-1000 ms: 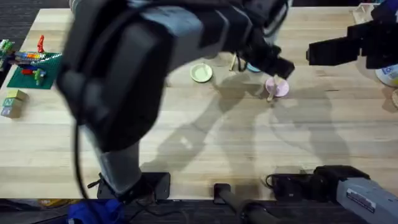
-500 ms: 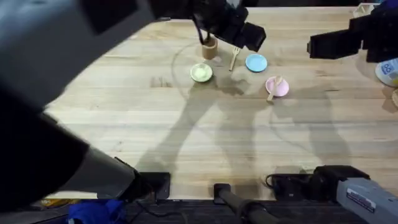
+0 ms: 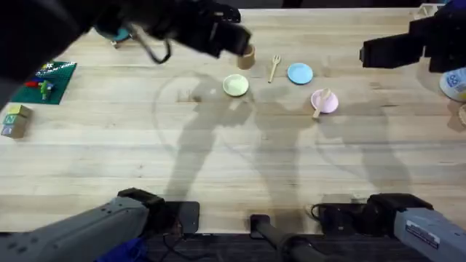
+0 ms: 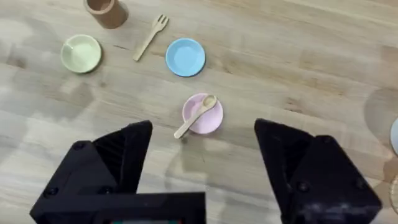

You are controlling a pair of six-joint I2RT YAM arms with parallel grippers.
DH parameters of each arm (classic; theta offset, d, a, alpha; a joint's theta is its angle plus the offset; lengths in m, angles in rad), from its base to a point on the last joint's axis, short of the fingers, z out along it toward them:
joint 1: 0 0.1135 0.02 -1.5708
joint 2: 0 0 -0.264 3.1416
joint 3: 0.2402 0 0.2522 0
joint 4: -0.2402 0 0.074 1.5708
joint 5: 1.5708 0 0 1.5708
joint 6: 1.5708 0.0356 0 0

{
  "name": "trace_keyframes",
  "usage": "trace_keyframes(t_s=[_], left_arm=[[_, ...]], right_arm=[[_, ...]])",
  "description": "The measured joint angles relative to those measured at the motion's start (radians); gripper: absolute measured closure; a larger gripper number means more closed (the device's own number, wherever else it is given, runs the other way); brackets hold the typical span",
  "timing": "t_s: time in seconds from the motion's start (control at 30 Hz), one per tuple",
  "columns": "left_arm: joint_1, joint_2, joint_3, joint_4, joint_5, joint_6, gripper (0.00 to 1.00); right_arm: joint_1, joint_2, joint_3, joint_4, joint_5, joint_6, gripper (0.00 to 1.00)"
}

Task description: Pick up a utensil and set it on the pink plate, then put the other utensil in the container.

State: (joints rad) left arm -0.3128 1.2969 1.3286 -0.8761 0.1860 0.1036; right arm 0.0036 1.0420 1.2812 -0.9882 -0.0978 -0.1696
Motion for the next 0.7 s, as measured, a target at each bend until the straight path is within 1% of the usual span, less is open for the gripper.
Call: trace_keyframes(t_s=[0.13,0.23,0.3,0.4,0.57,0.7], left_arm=[[0.076,-0.081,-0.07,-0.035,0.016,0.038,0.005],[0.135,-0.131,-0.105,-0.053,0.053,0.071,0.005],[0.184,-0.16,-0.125,-0.053,0.087,0.103,0.005],[0.271,-0.189,-0.152,-0.058,0.144,0.174,0.006],[0.419,-0.185,-0.18,-0.047,0.232,0.298,0.007],[0.533,-0.156,-0.182,-0.032,0.337,0.406,0.007]], right_arm=[[0.0,0.0,0.0,0.0,0.0,0.0,0.003],[0.0,0.0,0.0,0.0,0.0,0.0,0.003],[0.0,0.0,0.0,0.0,0.0,0.0,0.003],[0.0,0.0,0.0,-0.004,0.0,-0.001,0.003],[0.0,0.001,0.0,-0.007,0.0,-0.002,0.003],[0.0,0.001,0.0,-0.009,0.0,-0.003,0.003]])
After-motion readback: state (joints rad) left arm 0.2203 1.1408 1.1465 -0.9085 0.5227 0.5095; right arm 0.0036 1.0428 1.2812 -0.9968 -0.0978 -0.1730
